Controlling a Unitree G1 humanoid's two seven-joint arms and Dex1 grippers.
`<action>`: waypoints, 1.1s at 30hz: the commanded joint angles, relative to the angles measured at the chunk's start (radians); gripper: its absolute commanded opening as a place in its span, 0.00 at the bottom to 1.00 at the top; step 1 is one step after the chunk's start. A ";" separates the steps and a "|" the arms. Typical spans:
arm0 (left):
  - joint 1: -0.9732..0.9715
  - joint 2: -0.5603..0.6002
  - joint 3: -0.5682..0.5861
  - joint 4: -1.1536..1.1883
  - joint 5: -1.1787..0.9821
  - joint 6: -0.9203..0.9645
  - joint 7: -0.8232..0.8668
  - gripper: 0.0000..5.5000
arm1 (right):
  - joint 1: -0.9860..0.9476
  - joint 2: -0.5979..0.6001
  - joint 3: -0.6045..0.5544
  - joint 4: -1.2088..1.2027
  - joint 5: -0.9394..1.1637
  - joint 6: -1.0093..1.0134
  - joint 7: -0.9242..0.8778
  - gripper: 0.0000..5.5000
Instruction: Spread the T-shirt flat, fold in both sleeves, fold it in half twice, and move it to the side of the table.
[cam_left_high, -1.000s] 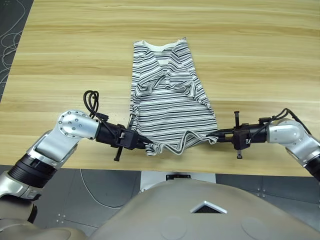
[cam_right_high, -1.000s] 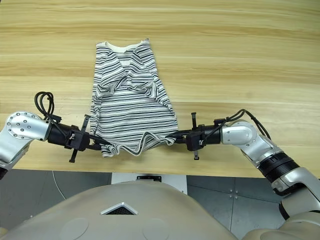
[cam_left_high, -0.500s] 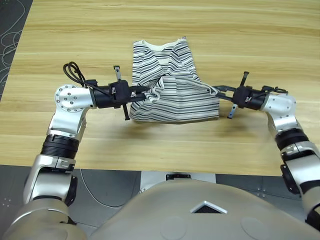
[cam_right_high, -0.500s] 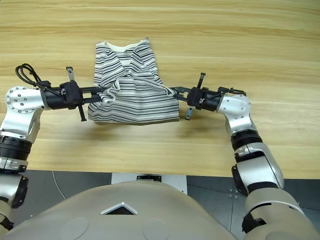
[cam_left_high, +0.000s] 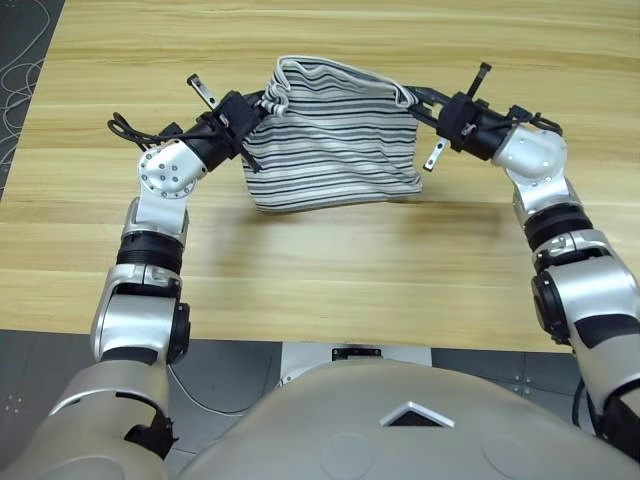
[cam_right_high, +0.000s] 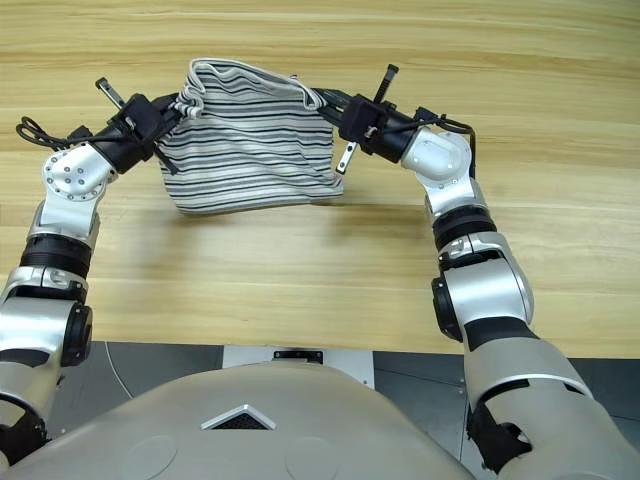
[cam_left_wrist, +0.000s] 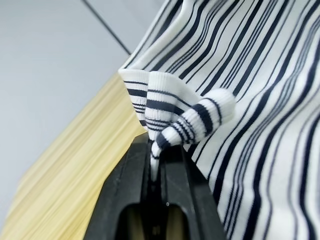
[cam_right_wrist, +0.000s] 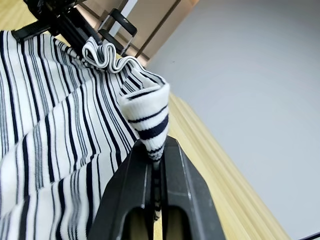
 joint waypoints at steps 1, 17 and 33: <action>-0.066 -0.032 -0.014 0.110 0.059 -0.011 0.074 0.02 | -0.078 0.050 0.027 0.035 -0.118 0.109 -0.146 0.02; -0.120 -0.130 -0.033 0.272 0.111 0.007 0.212 0.19 | -0.239 0.177 0.317 0.259 -0.617 0.517 -0.814 0.29; -0.200 -0.077 0.046 0.295 0.148 0.099 0.707 0.51 | -0.243 0.146 0.270 0.239 -0.595 0.551 -1.011 0.76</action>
